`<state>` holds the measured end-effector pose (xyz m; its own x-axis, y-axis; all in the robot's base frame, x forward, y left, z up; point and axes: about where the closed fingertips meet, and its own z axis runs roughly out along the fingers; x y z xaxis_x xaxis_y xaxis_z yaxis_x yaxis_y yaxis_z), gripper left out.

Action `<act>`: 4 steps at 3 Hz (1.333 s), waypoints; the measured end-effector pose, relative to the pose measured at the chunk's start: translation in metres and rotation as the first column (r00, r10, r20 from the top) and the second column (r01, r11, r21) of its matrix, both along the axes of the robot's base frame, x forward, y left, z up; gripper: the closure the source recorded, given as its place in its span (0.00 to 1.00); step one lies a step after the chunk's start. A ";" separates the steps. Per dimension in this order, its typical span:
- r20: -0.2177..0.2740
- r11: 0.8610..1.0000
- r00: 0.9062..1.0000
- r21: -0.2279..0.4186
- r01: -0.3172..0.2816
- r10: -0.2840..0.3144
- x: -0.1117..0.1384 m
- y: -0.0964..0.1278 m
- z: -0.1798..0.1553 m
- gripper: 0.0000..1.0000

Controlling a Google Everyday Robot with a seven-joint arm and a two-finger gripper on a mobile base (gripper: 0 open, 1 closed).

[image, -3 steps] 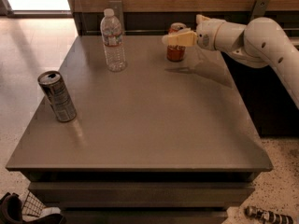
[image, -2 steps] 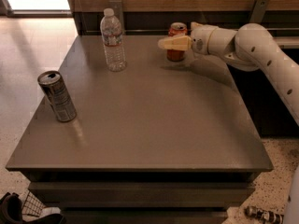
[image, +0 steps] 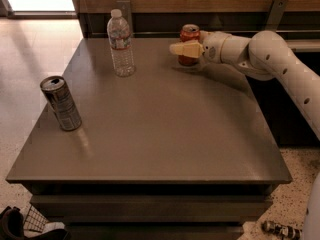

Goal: Move coke can near redbull can

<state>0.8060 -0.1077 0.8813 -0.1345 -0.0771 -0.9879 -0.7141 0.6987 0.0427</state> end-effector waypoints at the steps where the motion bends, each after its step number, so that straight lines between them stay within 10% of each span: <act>1: -0.001 1.000 1.000 0.001 -0.004 0.004 0.000 0.003 -0.001 0.41; 4: -0.004 1.000 1.000 0.003 -0.017 0.017 0.001 0.013 -0.002 1.00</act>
Offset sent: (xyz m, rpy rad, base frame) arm 0.0002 0.0029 -0.0005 0.0006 0.0007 0.0039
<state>0.8067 -0.0951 0.8790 -0.1368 -0.0768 -0.9876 -0.7256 0.6865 0.0472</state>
